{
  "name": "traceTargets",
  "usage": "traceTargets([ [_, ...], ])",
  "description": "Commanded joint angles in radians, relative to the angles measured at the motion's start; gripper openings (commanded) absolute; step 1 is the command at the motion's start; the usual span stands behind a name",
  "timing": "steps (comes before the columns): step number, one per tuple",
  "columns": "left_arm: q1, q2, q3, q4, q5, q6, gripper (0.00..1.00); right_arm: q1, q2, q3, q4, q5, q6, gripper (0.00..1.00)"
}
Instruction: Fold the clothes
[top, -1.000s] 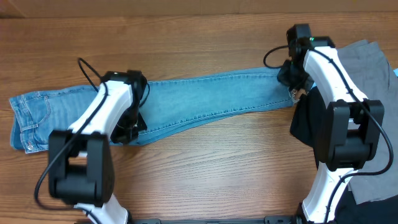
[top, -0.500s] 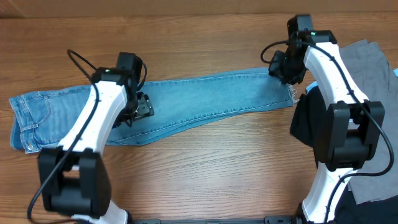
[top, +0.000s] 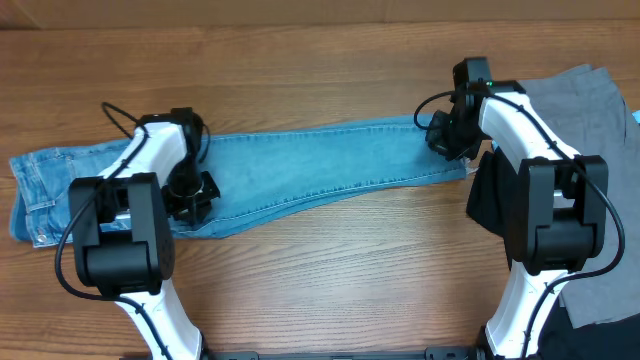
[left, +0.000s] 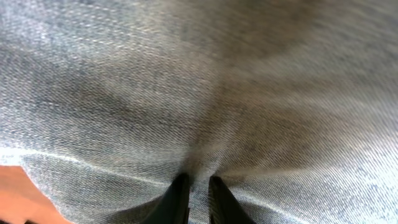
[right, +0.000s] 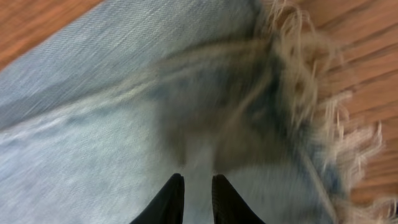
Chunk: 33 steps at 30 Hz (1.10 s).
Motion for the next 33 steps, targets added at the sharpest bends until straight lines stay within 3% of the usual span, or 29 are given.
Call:
traceTargets([
  [1,0.061,0.053,-0.016,-0.022,-0.042,0.003,0.15,0.0,-0.003,-0.064,0.04,-0.002,0.006,0.14],
  [3,0.084,0.053,-0.016,-0.045,-0.069,0.002,0.15,-0.001,-0.003,-0.094,0.047,0.036,0.052,0.04],
  [8,0.143,0.053,-0.016,-0.07,-0.095,-0.006,0.12,0.0,-0.011,-0.098,0.005,0.116,0.083,0.04],
  [11,0.169,0.05,-0.011,-0.071,-0.095,-0.013,0.05,0.0,-0.029,-0.065,-0.043,0.146,0.083,0.04],
  [18,0.183,0.026,0.082,-0.121,-0.099,-0.02,0.05,0.001,-0.154,0.034,-0.149,0.151,0.07,0.04],
  [20,0.183,0.021,0.143,-0.145,-0.09,-0.016,0.18,0.0,-0.202,0.039,-0.165,0.152,0.029,0.53],
  [21,0.183,0.021,0.158,-0.148,-0.074,-0.005,0.38,0.0,-0.208,0.039,-0.165,0.153,0.016,0.67],
  [22,0.183,0.021,0.177,-0.142,-0.021,0.042,0.65,-0.004,-0.209,0.038,-0.166,0.155,-0.016,0.81],
  [26,0.183,0.022,0.175,-0.129,0.065,0.082,0.98,-0.017,-0.187,0.034,-0.174,0.17,-0.026,0.92],
  [33,0.182,0.022,0.175,-0.13,0.116,0.079,1.0,-0.025,-0.128,0.032,-0.17,0.144,-0.108,0.97],
])
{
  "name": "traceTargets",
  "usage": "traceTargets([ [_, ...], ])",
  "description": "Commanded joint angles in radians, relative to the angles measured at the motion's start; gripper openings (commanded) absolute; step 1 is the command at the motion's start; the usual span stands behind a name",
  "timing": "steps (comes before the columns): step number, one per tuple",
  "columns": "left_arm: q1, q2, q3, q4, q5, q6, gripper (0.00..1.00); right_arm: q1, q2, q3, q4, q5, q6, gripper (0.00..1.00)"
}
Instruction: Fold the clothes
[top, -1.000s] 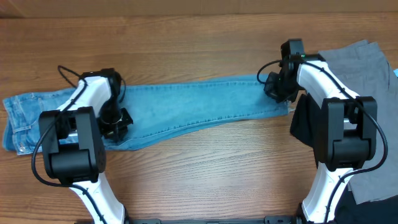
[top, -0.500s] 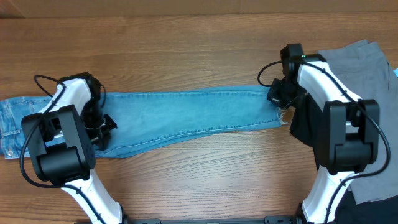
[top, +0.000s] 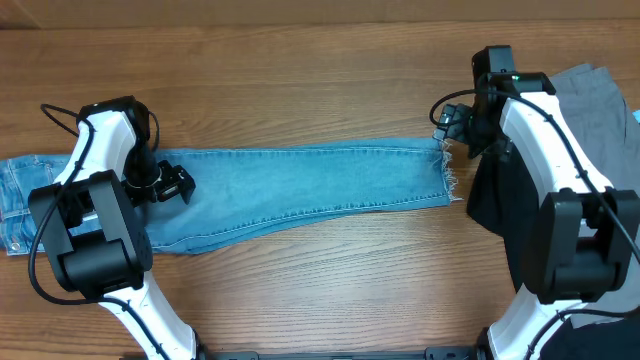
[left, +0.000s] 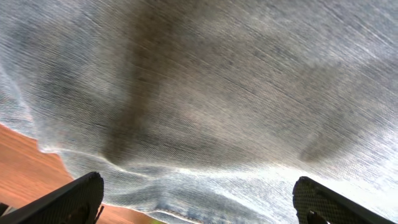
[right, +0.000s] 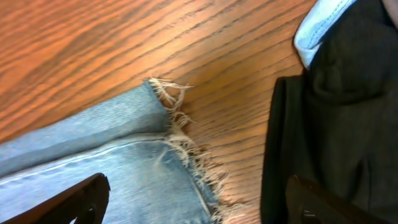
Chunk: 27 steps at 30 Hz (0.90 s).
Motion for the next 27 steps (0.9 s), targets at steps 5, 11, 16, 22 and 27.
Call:
traceTargets([
  [5,-0.005,-0.004,0.013,0.0,0.072,0.019,1.0,-0.007,0.089,0.005,-0.013,-0.099,-0.119,0.99],
  [11,-0.009,-0.005,0.013,-0.005,0.073,0.018,1.0,-0.007,0.12,0.005,-0.045,-0.269,-0.274,1.0],
  [16,-0.009,-0.004,0.013,-0.004,0.072,0.019,1.0,-0.007,0.143,0.005,-0.051,-0.283,-0.291,1.0],
  [22,-0.009,-0.004,0.013,-0.006,0.072,0.019,1.0,-0.014,0.146,-0.029,-0.016,-0.21,-0.32,1.0],
  [27,-0.009,-0.004,0.013,-0.007,0.072,0.042,1.0,-0.047,0.146,-0.06,0.021,-0.231,-0.324,1.0],
])
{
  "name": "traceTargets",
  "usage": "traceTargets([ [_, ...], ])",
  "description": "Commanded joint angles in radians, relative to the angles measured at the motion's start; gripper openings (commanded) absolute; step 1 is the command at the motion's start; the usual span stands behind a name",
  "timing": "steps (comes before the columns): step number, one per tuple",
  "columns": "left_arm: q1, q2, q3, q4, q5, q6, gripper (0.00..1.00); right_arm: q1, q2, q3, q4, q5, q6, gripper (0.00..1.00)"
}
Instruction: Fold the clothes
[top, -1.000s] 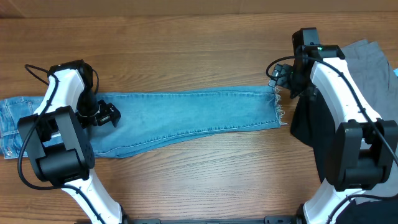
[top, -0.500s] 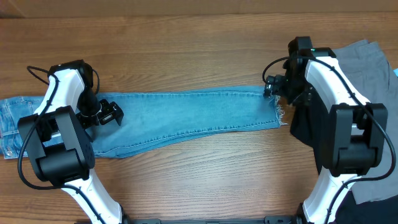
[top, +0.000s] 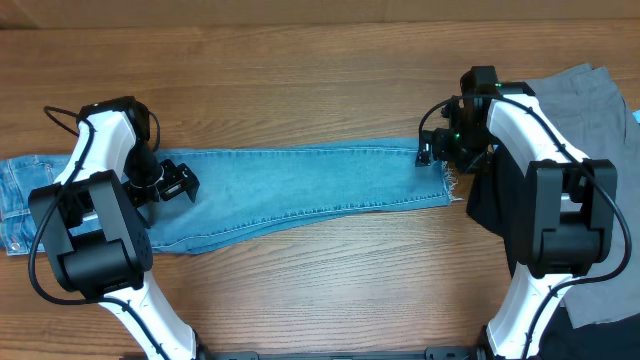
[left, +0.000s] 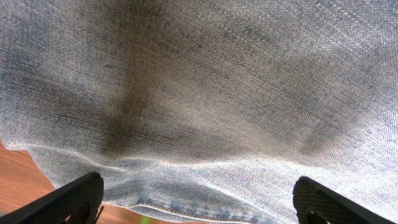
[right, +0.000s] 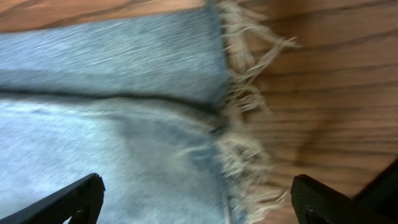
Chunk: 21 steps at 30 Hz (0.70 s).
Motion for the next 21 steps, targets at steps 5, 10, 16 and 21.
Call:
traceTargets([
  [5,-0.008,-0.004,0.013,-0.002,0.011,0.031,1.0,-0.053,0.007,-0.053,0.025,-0.172,-0.098,1.0],
  [10,-0.008,-0.004,0.013,-0.002,0.011,0.031,1.0,-0.042,0.007,-0.114,0.073,-0.214,-0.102,1.0],
  [16,-0.008,-0.004,0.013,-0.002,0.011,0.031,1.0,-0.025,0.007,-0.177,0.1,-0.303,-0.093,0.61],
  [21,-0.008,-0.004,0.013,-0.002,0.013,0.031,1.0,-0.009,0.007,-0.18,0.085,-0.314,-0.066,0.18],
])
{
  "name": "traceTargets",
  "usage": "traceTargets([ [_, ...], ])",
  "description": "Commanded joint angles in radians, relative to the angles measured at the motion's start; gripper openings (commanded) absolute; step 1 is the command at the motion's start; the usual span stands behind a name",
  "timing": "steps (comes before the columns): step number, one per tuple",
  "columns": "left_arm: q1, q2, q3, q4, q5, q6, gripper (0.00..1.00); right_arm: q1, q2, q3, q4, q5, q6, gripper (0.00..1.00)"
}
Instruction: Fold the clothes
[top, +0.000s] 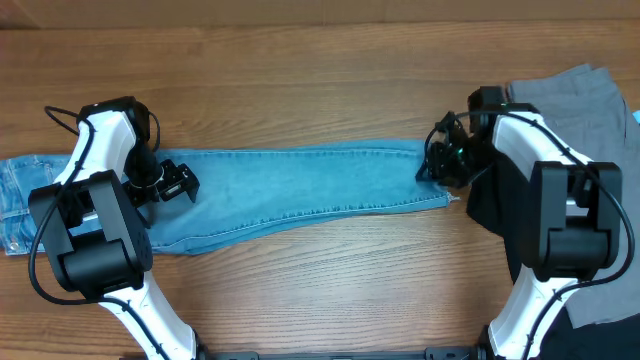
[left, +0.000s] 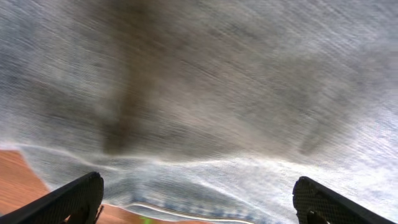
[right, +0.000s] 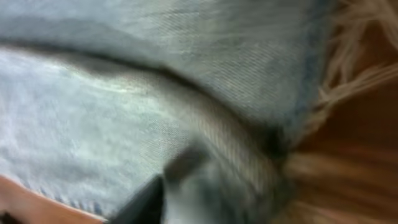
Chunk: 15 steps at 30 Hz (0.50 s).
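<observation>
A pair of light blue jeans (top: 300, 185) lies flat and stretched across the wooden table, waist at the left edge and frayed hem (right: 348, 81) on the right. My left gripper (top: 172, 184) hovers over the thigh part. In the left wrist view the left gripper (left: 199, 202) is open, with its fingers (left: 74, 199) wide apart above plain denim. My right gripper (top: 440, 165) sits at the hem. The right wrist view is blurred: the right gripper (right: 199, 199) has denim bunched against one dark finger (right: 143, 205), and the other finger is hidden by cloth.
A grey garment (top: 580, 110) lies at the back right. A dark garment (top: 490, 200) is just right of the hem, under my right arm, and more grey cloth (top: 600, 290) lies at the front right. Bare wood (top: 330, 290) shows in front of the jeans.
My right gripper was open over the hem's far corner. It is now lower on the hem with its fingers drawn in on bunched denim. The left gripper stays open in place.
Both grippers were first shut on the jeans, which lay slanted and bowed. Then both were open, the jeans lay straight, and my left arm was further left. My right gripper then stood open over the hem's corner, and now pinches the hem.
</observation>
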Motion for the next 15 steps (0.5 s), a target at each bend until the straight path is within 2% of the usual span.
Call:
traceTargets([
  [1,-0.008,-0.004,0.013,-0.002,0.017,0.018,1.0,0.021,0.027,-0.021,-0.005,-0.043,0.022,0.12],
  [3,-0.008,-0.004,0.013,-0.002,0.033,0.018,1.0,0.02,0.027,-0.021,-0.005,-0.043,0.058,0.04],
  [6,-0.008,-0.004,0.013,-0.004,0.038,0.019,1.0,0.011,0.026,-0.018,-0.008,-0.031,0.091,0.04],
  [9,-0.008,-0.005,0.013,-0.002,0.084,0.079,1.0,-0.026,0.023,0.027,-0.055,0.067,0.153,0.04],
  [11,-0.008,-0.005,0.016,0.005,0.191,0.168,1.0,-0.067,0.013,0.095,-0.126,0.14,0.213,0.04],
  [15,-0.009,-0.016,0.026,0.019,0.385,0.293,1.0,-0.089,-0.018,0.189,-0.205,0.149,0.235,0.04],
])
